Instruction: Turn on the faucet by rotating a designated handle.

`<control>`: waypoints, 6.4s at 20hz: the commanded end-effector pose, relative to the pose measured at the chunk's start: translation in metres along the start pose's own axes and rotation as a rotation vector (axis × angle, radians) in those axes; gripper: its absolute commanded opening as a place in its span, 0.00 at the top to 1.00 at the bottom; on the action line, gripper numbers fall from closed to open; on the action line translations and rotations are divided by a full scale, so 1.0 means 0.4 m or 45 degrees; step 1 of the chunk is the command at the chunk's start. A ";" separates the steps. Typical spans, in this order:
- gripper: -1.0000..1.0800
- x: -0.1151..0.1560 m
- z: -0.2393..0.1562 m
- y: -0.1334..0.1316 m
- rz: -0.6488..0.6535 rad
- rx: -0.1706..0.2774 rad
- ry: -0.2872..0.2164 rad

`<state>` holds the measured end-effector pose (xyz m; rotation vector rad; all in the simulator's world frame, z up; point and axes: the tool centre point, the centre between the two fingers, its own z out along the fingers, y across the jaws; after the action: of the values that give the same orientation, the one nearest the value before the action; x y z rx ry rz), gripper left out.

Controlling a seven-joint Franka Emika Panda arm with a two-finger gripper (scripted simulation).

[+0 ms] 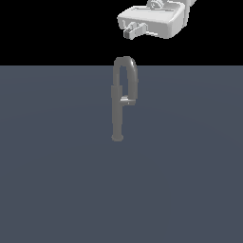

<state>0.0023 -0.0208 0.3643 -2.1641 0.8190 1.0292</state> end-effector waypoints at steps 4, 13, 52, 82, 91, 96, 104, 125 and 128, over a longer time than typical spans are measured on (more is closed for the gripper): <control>1.00 0.096 0.007 -0.016 0.108 0.111 -0.147; 1.00 0.263 0.043 -0.029 0.300 0.307 -0.402; 1.00 0.341 0.119 0.041 0.477 0.487 -0.629; 1.00 0.340 0.185 0.163 0.441 0.489 -0.613; 1.00 0.376 0.207 0.172 0.426 0.486 -0.612; 1.00 0.440 0.247 0.190 0.460 0.486 -0.624; 1.00 0.438 0.223 0.158 0.421 0.486 -0.613; 1.00 0.515 0.241 0.126 0.451 0.474 -0.638; 1.00 0.539 0.250 0.117 0.462 0.479 -0.634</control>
<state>0.0159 -0.0451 0.1411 -1.3892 1.0438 1.4289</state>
